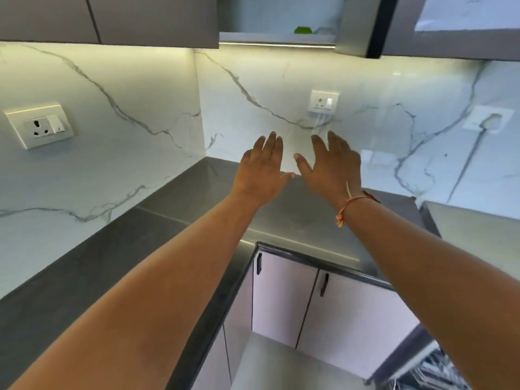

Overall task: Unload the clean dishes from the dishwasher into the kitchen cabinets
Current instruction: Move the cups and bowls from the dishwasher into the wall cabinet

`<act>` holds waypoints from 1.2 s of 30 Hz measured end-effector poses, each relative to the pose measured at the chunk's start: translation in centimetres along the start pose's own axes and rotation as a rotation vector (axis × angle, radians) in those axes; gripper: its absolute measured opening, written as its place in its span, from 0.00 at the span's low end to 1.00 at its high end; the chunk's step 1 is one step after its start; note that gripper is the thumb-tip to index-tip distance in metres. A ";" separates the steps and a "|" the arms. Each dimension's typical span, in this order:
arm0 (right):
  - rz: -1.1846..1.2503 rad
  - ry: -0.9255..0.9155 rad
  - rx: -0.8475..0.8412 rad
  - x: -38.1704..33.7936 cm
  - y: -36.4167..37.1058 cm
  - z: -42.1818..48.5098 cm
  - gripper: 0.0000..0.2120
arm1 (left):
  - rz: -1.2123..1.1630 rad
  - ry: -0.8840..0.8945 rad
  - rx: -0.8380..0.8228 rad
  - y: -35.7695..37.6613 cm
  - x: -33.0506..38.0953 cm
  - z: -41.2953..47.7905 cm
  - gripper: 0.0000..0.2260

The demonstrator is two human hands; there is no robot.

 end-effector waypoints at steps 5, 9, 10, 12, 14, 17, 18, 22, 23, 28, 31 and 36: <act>0.045 0.037 -0.094 1.0 0.3 -8.2 0.33 | -0.056 0.118 -0.090 1.5 3.9 -5.5 0.37; 0.066 0.113 -0.164 3.6 1.2 -15.2 0.34 | -0.131 0.221 -0.173 3.2 8.4 -9.8 0.37; 0.061 0.139 -0.180 4.5 1.5 -16.9 0.34 | -0.145 0.244 -0.193 3.8 9.6 -10.8 0.37; 0.053 0.199 -0.204 6.7 2.1 -20.2 0.33 | -0.167 0.295 -0.232 5.1 12.3 -12.8 0.37; 0.063 0.277 -0.234 9.2 2.9 -23.7 0.33 | -0.181 0.346 -0.272 6.6 15.0 -14.6 0.37; 0.088 0.383 -0.287 12.8 4.2 -28.9 0.32 | -0.186 0.419 -0.330 8.8 19.4 -17.0 0.37; 0.093 0.408 -0.304 13.7 4.7 -30.4 0.32 | -0.186 0.437 -0.350 9.4 20.6 -17.7 0.36; 0.107 0.557 -0.389 19.3 6.4 -38.3 0.32 | -0.190 0.544 -0.454 12.0 28.3 -21.0 0.35; 0.116 0.595 -0.416 20.8 6.8 -40.3 0.31 | -0.183 0.572 -0.472 12.6 30.4 -21.8 0.35; 0.195 0.756 -0.506 27.5 8.1 -50.1 0.31 | -0.172 0.736 -0.581 15.3 40.3 -26.5 0.33; 0.213 0.832 -0.548 31.2 8.3 -55.5 0.30 | -0.173 0.786 -0.639 16.5 45.7 -28.9 0.33; 0.249 0.914 -0.547 37.1 8.1 -62.0 0.28 | -0.174 0.845 -0.673 17.4 53.3 -31.1 0.32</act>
Point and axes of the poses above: each hand's wrist, its own z-axis towards the middle knuckle, its own y-axis out of the palm, x = y × z, the point moved 7 cm from there along z, towards the middle knuckle, and after that the axes turned 15 degrees about -x, right-handed, at the moved point
